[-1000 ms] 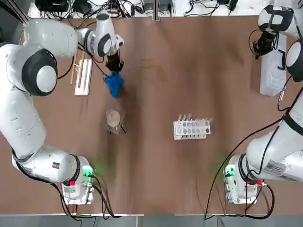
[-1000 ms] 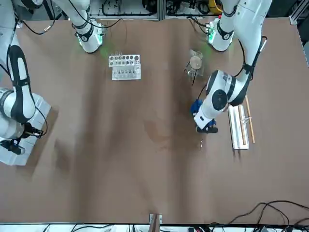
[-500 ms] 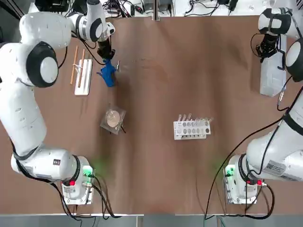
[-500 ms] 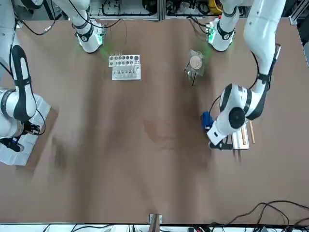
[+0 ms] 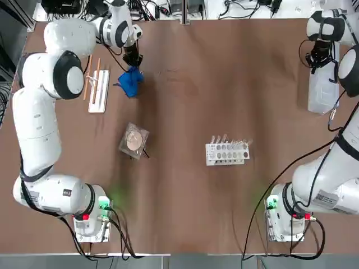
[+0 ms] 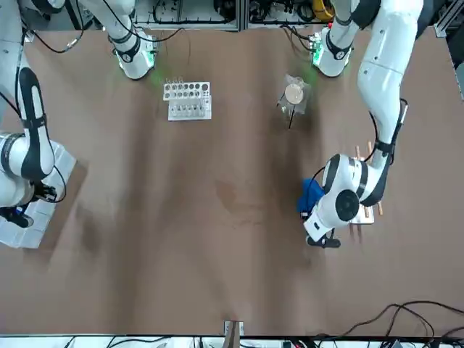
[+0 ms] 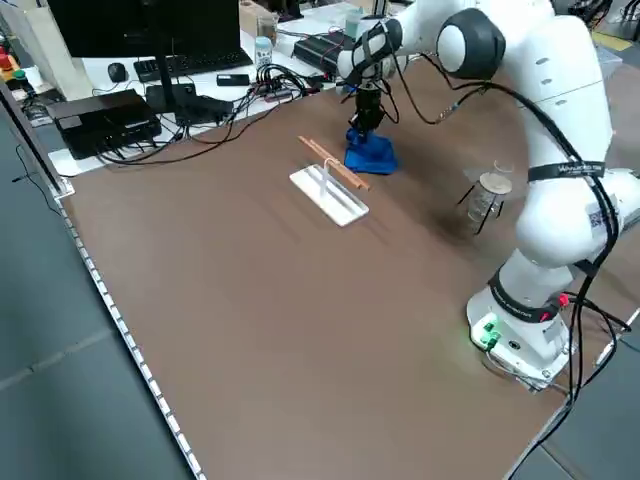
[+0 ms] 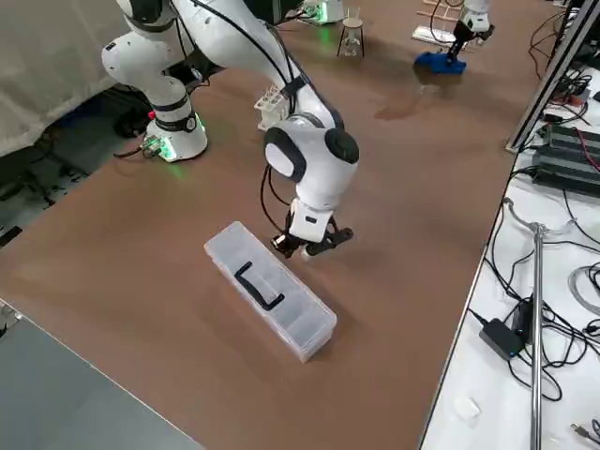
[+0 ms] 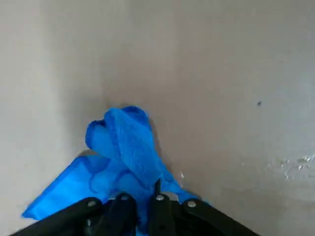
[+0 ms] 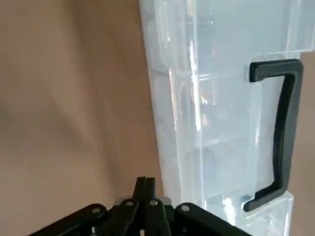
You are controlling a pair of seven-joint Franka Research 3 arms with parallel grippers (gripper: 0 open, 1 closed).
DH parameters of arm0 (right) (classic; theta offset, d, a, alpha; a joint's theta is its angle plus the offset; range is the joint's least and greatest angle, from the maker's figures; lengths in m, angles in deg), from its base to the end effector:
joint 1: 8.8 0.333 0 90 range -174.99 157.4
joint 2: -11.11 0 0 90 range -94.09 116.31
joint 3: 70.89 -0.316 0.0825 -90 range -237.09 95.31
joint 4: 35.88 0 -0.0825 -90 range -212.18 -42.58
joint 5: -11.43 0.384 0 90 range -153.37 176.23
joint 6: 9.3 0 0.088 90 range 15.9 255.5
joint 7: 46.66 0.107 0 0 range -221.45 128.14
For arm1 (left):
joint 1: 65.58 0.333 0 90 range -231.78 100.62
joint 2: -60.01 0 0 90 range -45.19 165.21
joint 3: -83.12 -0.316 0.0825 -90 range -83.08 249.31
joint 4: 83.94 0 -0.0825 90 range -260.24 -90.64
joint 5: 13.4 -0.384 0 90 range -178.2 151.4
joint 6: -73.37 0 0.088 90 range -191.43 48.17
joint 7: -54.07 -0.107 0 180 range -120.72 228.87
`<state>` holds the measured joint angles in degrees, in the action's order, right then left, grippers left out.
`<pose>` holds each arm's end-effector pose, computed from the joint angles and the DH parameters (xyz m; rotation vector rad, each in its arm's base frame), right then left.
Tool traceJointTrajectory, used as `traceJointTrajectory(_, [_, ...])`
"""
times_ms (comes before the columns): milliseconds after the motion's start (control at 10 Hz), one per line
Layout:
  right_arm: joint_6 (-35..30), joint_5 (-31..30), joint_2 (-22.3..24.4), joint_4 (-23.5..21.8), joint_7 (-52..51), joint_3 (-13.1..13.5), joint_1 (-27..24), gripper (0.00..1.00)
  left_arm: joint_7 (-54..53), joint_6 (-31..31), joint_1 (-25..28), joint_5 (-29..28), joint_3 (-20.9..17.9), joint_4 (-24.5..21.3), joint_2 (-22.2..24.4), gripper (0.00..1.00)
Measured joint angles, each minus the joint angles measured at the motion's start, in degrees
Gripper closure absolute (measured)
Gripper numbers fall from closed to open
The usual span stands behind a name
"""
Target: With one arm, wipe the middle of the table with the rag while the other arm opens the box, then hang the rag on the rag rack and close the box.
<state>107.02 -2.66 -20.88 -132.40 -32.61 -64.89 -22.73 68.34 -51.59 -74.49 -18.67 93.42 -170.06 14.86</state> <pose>0.6124 -0.2299 0.2634 2.7979 -0.6403 -0.3247 0.6704 -0.2095 0.1966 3.1067 -0.1506 -0.1696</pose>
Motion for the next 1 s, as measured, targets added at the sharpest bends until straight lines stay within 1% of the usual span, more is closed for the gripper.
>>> traceJointTrajectory(400, [-0.01, -1.17, 0.00, 0.09, 0.02, 0.31, -0.38, 0.99, 3.93, -1.09, -3.81, 0.00, 0.10, 3.04, -2.92, 0.91])
traceJointTrajectory(800, [-0.34, -2.08, 0.06, 0.19, 0.02, 0.37, -0.40, 0.99, 8.27, -1.67, -9.81, 0.00, 0.22, 4.50, -3.62, 0.91])
traceJointTrajectory(1000, [-0.37, -2.75, 0.09, 0.42, 0.02, 0.36, -0.39, 0.99, 8.71, -3.52, -12.79, 0.00, 0.27, 5.19, -4.38, 0.91])
